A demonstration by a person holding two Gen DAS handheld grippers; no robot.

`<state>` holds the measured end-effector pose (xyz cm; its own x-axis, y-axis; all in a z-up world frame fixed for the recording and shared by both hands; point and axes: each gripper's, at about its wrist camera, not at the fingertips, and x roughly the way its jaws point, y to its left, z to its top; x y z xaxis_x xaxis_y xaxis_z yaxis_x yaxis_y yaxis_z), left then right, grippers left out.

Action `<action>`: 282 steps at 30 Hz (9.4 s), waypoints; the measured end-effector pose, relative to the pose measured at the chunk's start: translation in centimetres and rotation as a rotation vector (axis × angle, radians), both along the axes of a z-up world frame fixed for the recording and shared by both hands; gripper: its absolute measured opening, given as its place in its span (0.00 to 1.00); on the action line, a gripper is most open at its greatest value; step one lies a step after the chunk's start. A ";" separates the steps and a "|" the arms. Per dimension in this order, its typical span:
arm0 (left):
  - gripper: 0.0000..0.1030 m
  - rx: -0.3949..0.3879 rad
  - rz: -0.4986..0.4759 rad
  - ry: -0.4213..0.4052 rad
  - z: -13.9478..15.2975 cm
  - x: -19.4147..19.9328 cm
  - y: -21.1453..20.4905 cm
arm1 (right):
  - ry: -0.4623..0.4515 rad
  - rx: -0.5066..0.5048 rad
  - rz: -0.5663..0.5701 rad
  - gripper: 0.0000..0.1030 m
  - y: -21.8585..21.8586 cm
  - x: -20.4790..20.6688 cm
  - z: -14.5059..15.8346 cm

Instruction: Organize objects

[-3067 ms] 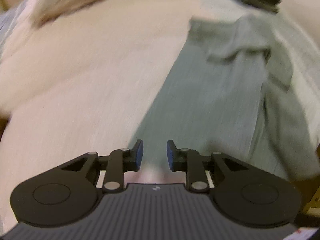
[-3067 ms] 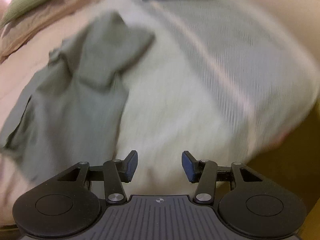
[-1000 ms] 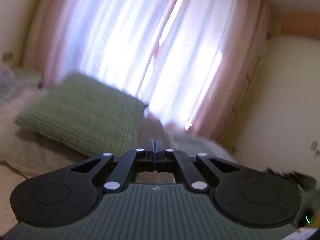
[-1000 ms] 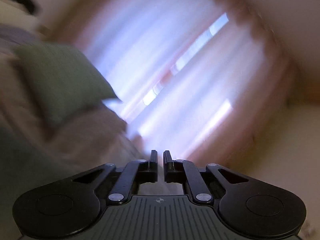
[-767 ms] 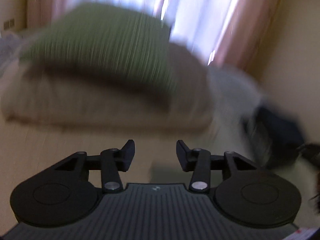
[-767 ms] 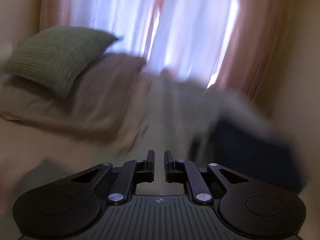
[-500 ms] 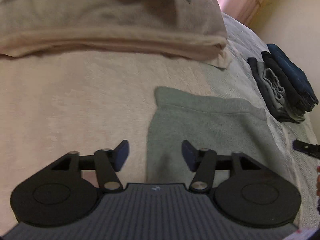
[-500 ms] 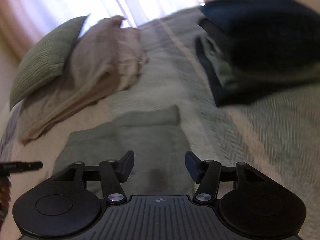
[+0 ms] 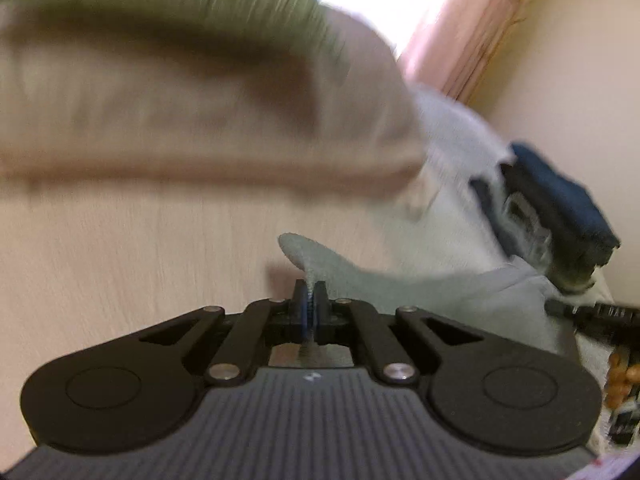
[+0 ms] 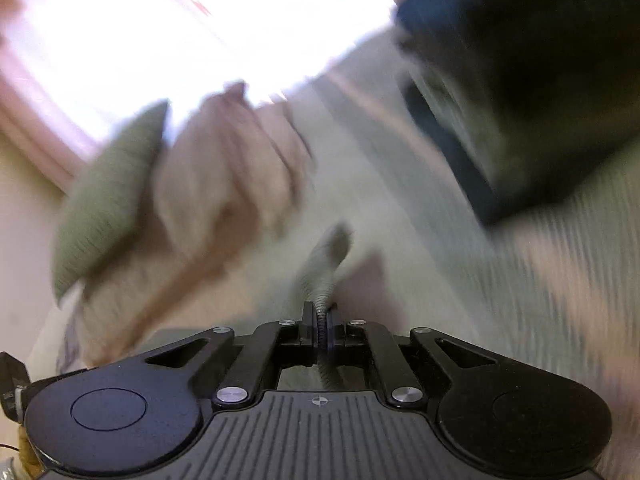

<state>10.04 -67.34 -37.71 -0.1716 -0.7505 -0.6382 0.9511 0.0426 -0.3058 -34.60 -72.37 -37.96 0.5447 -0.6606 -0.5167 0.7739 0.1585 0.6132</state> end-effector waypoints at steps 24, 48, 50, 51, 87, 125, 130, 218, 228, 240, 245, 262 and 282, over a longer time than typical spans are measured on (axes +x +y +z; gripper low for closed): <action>0.37 0.551 0.233 0.174 -6.1 6.3 31.3 | -0.036 0.483 0.012 0.40 28.3 -8.5 -3.8; 0.03 0.246 0.193 0.078 7.5 1.9 44.8 | -0.257 0.459 0.018 0.00 40.7 -12.0 5.2; 0.04 0.242 0.146 0.028 8.3 0.4 45.2 | -0.193 0.511 -0.021 0.00 40.4 -12.7 4.6; 0.05 0.268 0.153 0.021 7.3 -0.2 45.2 | -0.129 0.536 -0.016 0.01 40.1 -12.3 3.7; 0.23 0.376 0.156 0.043 -0.8 -4.8 49.5 | 0.369 0.026 0.293 0.39 53.6 3.5 1.9; 0.01 0.335 0.339 0.203 -4.9 -1.4 47.6 | 0.327 0.355 -0.193 0.65 43.4 -8.0 -1.3; 0.02 0.265 0.338 0.152 -2.1 -2.7 49.1 | 0.130 0.362 -0.024 0.01 43.4 -8.7 -0.5; 0.73 0.262 -0.094 -0.310 27.6 -16.9 66.2 | 0.560 0.184 0.142 0.57 68.3 8.2 25.8; 0.75 0.248 -0.098 -0.310 27.6 -16.4 65.9 | 0.559 0.175 0.144 0.57 68.0 8.9 26.0; 0.75 0.277 -0.097 -0.287 26.6 -16.2 63.4 | 0.558 0.200 0.160 0.57 65.5 9.3 25.1; 0.75 0.305 -0.086 -0.282 25.7 -16.5 60.5 | 0.548 0.228 0.179 0.57 61.7 8.6 24.0; 0.77 0.431 0.112 -0.215 19.7 -15.5 40.7 | 0.561 0.270 0.351 0.57 36.8 3.8 18.4; 0.66 0.326 -0.041 -0.236 5.9 -6.8 18.5 | 0.570 0.199 0.368 0.57 13.6 0.3 4.6</action>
<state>3.20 -48.80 -31.82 -0.0170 -0.4981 -0.8670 0.9965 0.0622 -0.0553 -34.26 -58.75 -33.35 0.3230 -0.3491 -0.8797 0.9006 0.3989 0.1723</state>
